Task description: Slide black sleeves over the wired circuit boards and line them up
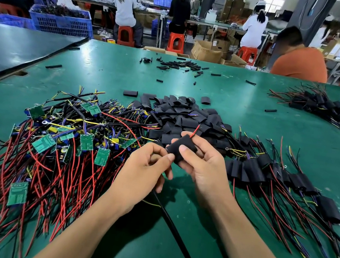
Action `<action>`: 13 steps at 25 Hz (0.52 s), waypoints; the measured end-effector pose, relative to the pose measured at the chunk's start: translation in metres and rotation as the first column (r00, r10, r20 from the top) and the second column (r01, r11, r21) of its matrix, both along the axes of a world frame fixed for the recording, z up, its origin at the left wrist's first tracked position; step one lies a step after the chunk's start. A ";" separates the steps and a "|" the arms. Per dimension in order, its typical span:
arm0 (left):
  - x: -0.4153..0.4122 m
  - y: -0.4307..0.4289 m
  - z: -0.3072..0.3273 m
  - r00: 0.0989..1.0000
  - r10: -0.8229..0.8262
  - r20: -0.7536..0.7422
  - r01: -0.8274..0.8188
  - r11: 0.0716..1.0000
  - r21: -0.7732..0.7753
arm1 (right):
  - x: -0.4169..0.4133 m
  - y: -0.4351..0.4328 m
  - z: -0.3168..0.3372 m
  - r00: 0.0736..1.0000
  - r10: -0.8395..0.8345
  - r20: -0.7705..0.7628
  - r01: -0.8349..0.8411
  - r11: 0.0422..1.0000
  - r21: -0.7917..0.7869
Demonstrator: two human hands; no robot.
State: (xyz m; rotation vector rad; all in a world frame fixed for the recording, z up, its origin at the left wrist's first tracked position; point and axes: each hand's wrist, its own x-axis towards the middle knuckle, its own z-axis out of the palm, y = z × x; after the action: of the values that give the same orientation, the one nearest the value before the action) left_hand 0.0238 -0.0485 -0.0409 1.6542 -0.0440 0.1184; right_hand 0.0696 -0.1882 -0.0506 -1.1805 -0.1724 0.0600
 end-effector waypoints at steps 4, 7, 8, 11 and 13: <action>0.001 0.002 0.001 0.992 -0.038 -0.124 0.018 0.988 -0.154 | 0.001 -0.002 0.005 0.994 -0.053 -0.100 0.067 0.987 0.149; 0.002 0.003 -0.002 0.973 -0.081 -0.217 0.025 0.969 -0.247 | 0.008 -0.013 0.011 0.973 -0.130 -0.193 0.184 0.936 0.300; 0.002 0.003 -0.003 0.969 -0.095 -0.229 0.035 0.967 -0.252 | 0.010 -0.017 0.013 0.966 -0.158 -0.205 0.219 0.922 0.320; 0.000 0.001 -0.003 0.972 -0.099 -0.213 0.032 0.955 -0.295 | 0.011 -0.020 0.012 0.957 -0.200 -0.209 0.255 0.924 0.284; 0.001 0.001 -0.001 0.972 -0.079 -0.220 -0.002 0.938 -0.347 | 0.011 -0.018 0.010 0.956 -0.201 -0.211 0.251 0.937 0.242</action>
State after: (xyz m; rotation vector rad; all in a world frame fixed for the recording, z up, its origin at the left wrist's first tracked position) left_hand 0.0247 -0.0471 -0.0424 1.3045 0.1162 -0.0942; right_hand 0.0802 -0.2062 -0.0403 -0.9124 0.1180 -0.0569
